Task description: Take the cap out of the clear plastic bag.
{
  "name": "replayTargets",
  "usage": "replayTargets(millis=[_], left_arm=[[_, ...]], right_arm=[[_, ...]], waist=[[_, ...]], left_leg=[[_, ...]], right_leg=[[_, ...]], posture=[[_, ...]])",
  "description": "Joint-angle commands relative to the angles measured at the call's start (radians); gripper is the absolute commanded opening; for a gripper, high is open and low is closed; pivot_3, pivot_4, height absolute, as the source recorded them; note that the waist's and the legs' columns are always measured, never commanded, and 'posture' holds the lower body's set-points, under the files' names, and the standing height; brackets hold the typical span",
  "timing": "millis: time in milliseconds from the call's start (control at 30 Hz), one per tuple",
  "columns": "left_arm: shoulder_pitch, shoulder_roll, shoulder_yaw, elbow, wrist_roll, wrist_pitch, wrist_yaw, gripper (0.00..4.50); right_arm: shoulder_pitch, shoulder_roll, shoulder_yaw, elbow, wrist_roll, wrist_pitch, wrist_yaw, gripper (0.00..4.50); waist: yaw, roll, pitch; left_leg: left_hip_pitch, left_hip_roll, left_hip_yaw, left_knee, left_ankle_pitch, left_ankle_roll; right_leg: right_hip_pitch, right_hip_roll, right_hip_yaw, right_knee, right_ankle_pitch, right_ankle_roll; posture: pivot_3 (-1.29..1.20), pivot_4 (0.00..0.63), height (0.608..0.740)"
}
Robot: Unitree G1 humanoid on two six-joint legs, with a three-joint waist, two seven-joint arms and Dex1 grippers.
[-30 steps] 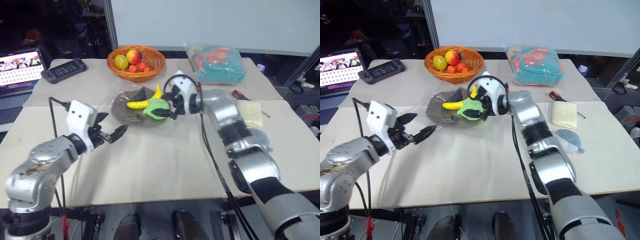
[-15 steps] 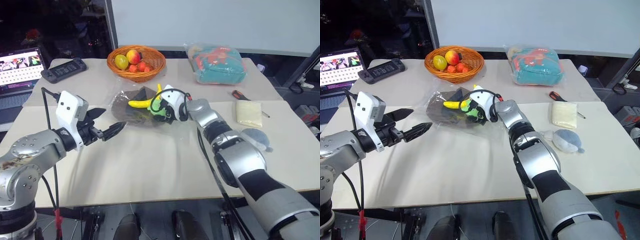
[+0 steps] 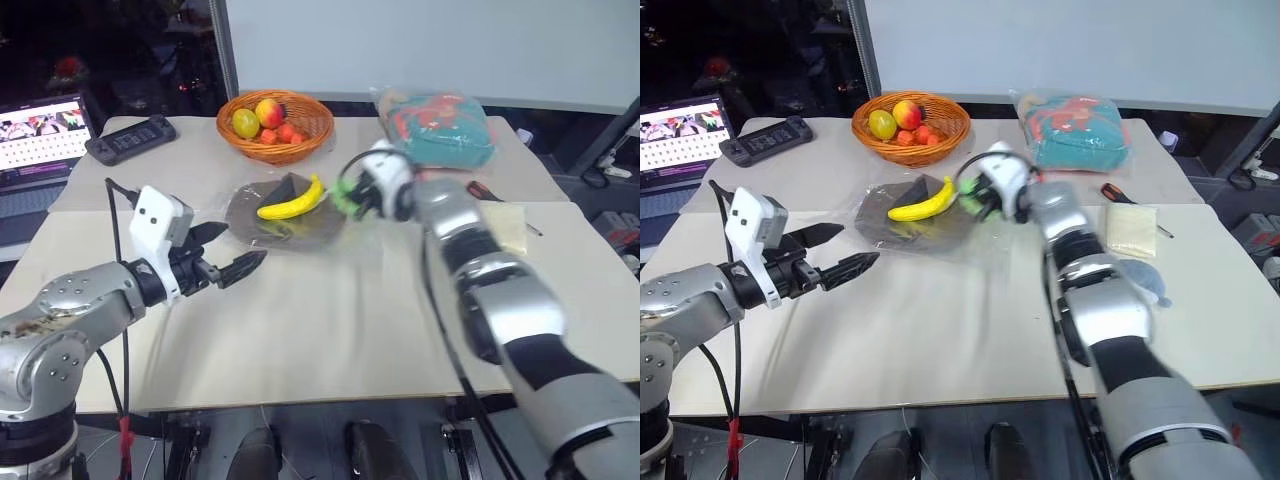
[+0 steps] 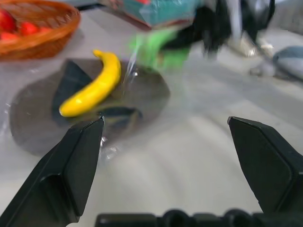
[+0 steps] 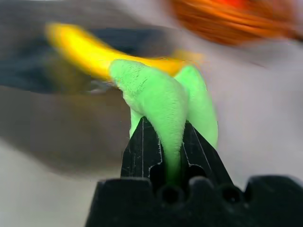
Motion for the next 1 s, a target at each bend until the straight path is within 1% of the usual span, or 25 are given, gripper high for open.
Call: replayTargets(millis=[33, 133, 200, 300, 400, 467, 500, 633, 667, 700, 733, 767, 800, 833, 900, 967, 1000], left_arm=[[-0.009, 0.012, -0.013, -0.037, -0.013, -0.009, -0.005, 4.5], [-0.016, 0.008, -0.027, -0.031, -0.013, -0.015, -0.005, 4.5], [-0.023, 0.006, -0.037, -0.026, -0.01, -0.019, -0.004, 4.5], [-0.029, 0.002, -0.046, -0.026, -0.011, -0.021, -0.002, 4.5], [-0.032, 0.0, -0.054, -0.025, -0.009, -0.022, -0.002, 4.5], [-0.032, 0.0, -0.056, -0.029, -0.01, -0.021, 0.001, 4.5], [-0.031, 0.0, -0.055, -0.032, -0.012, -0.02, 0.002, 4.5], [-0.02, 0.005, -0.035, -0.04, -0.026, -0.009, 0.013, 4.5], [-0.016, 0.008, -0.03, -0.041, -0.027, -0.008, 0.014, 4.5], [-0.009, 0.015, -0.027, -0.043, -0.026, -0.007, 0.014, 4.5], [-0.004, 0.023, -0.028, -0.044, -0.022, -0.008, 0.013, 4.5], [0.001, 0.027, -0.026, -0.041, -0.018, -0.009, 0.013, 4.5], [0.003, 0.029, -0.026, -0.036, -0.015, -0.013, 0.015, 4.5], [0.004, 0.032, -0.027, -0.031, -0.011, -0.016, 0.015, 4.5], [-0.002, 0.031, -0.036, -0.021, -0.004, -0.022, 0.017, 4.5], [-0.008, 0.027, -0.044, -0.017, 0.001, -0.026, 0.019, 4.5], [-0.009, 0.025, -0.047, -0.016, 0.004, -0.027, 0.019, 4.5]], right_arm=[[-0.025, -0.092, -0.01, 0.003, -0.037, -0.009, -0.075, 0.03], [0.0, -0.159, 0.041, 0.029, -0.114, -0.041, -0.138, 0.03], [0.021, -0.186, 0.08, 0.05, -0.171, -0.065, -0.211, 0.03], [0.054, -0.2, 0.133, 0.077, -0.246, -0.095, -0.311, 0.03], [0.089, -0.189, 0.174, 0.098, -0.3, -0.117, -0.362, 0.03], [0.104, -0.19, 0.205, 0.106, -0.335, -0.117, -0.368, 0.87], [0.105, -0.189, 0.202, 0.106, -0.333, -0.117, -0.358, 1.13], [0.08, -0.195, 0.185, 0.086, -0.315, -0.118, -0.293, 2.49], [0.071, -0.202, 0.2, 0.078, -0.327, -0.111, -0.239, 2.77], [0.061, -0.211, 0.214, 0.065, -0.336, -0.099, -0.169, 3.22], [0.049, -0.217, 0.219, 0.052, -0.337, -0.085, -0.114, 3.49], [0.028, -0.227, 0.219, 0.013, -0.329, -0.06, -0.025, 3.9], [0.01, -0.238, 0.22, -0.029, -0.322, -0.037, 0.055, 4.22], [0.0, -0.25, 0.219, -0.076, -0.313, -0.016, 0.132, 4.43], [-0.008, -0.258, 0.187, -0.19, -0.247, 0.024, 0.294, 4.43], [-0.006, -0.243, 0.144, -0.287, -0.173, 0.069, 0.382, 4.43], [-0.003, -0.233, 0.122, -0.327, -0.141, 0.094, 0.403, 4.43]], waist=[[-0.002, 0.0, 0.0], [-0.02, 0.0, 0.0], [-0.029, 0.0, 0.0], [-0.033, 0.0, 0.0], [-0.035, 0.0, 0.0], [-0.035, 0.0, 0.0], [-0.033, 0.0, 0.0], [-0.032, 0.0, 0.0], [-0.032, 0.0, 0.0], [-0.032, 0.0, 0.0], [-0.032, 0.0, 0.0], [-0.032, 0.0, 0.0], [-0.032, 0.001, 0.001], [-0.032, 0.003, 0.003], [-0.031, 0.005, 0.005], [-0.031, 0.005, 0.005], [-0.032, 0.005, 0.005]], left_leg=[[0.0, 0.0, 0.0, 0.0, 0.0, 0.0], [0.002, 0.001, 0.001, -0.001, 0.0, 0.0], [0.003, 0.001, 0.001, -0.001, 0.0, 0.0], [0.004, 0.0, 0.001, -0.001, 0.0, 0.0], [0.005, 0.0, 0.002, 0.0, 0.0, 0.0], [0.005, 0.0, 0.002, 0.001, 0.0, 0.0], [0.005, 0.0, 0.002, 0.001, 0.0, 0.0], [0.005, 0.0, 0.002, 0.001, 0.0, 0.0], [0.005, 0.0, 0.002, 0.001, 0.0, 0.0], [0.005, 0.0, 0.002, 0.001, 0.0, 0.0], [0.005, 0.0, 0.002, 0.001, 0.0, 0.0], [0.005, 0.0, 0.002, 0.001, 0.0, 0.0], [0.005, 0.0, 0.002, 0.001, 0.0, 0.0], [0.005, 0.0, 0.002, 0.001, 0.0, 0.0], [0.005, 0.0, 0.002, 0.001, 0.0, 0.0], [0.006, 0.0, 0.001, 0.001, 0.0, 0.0], [0.006, 0.001, 0.001, 0.001, 0.0, 0.0]], right_leg=[[0.0, 0.0, 0.0, 0.0, 0.0, 0.0], [0.0, 0.001, 0.002, 0.0, 0.0, 0.0], [0.0, 0.001, 0.002, 0.001, 0.0, -0.001], [0.001, 0.001, 0.003, 0.003, 0.0, -0.001], [0.002, 0.001, 0.004, 0.003, 0.0, 0.0], [0.002, 0.002, 0.004, 0.003, 0.001, 0.0], [0.002, 0.001, 0.004, 0.003, 0.001, 0.001], [0.002, 0.001, 0.005, 0.003, 0.001, 0.001], [0.002, 0.001, 0.005, 0.003, 0.001, 0.001], [0.002, 0.001, 0.005, 0.003, 0.001, 0.001], [0.002, 0.001, 0.005, 0.003, 0.001, 0.001], [0.002, 0.001, 0.005, 0.003, 0.001, 0.001], [0.002, 0.001, 0.004, 0.003, 0.001, 0.001], [0.002, 0.001, 0.004, 0.003, 0.001, 0.001], [0.002, 0.001, 0.004, 0.003, 0.001, 0.001], [0.002, 0.002, 0.004, 0.004, 0.001, 0.001], [0.002, 0.002, 0.004, 0.004, 0.001, 0.001]], posture=[[0.0, 0.15, 0.74], [0.0, 0.15, 0.74], [0.0, 0.15, 0.74], [0.0, 0.15, 0.74], [0.0, 0.15, 0.74], [0.0, 0.15, 0.74], [0.0, 0.15, 0.74], [0.0, 0.15, 0.74], [0.0, 0.15, 0.74], [0.0, 0.15, 0.74], [0.0, 0.15, 0.74], [0.0, 0.15, 0.74], [0.0, 0.15, 0.74], [0.0, 0.15, 0.74], [0.0, 0.15, 0.74], [0.0, 0.15, 0.74], [0.0, 0.15, 0.74]])
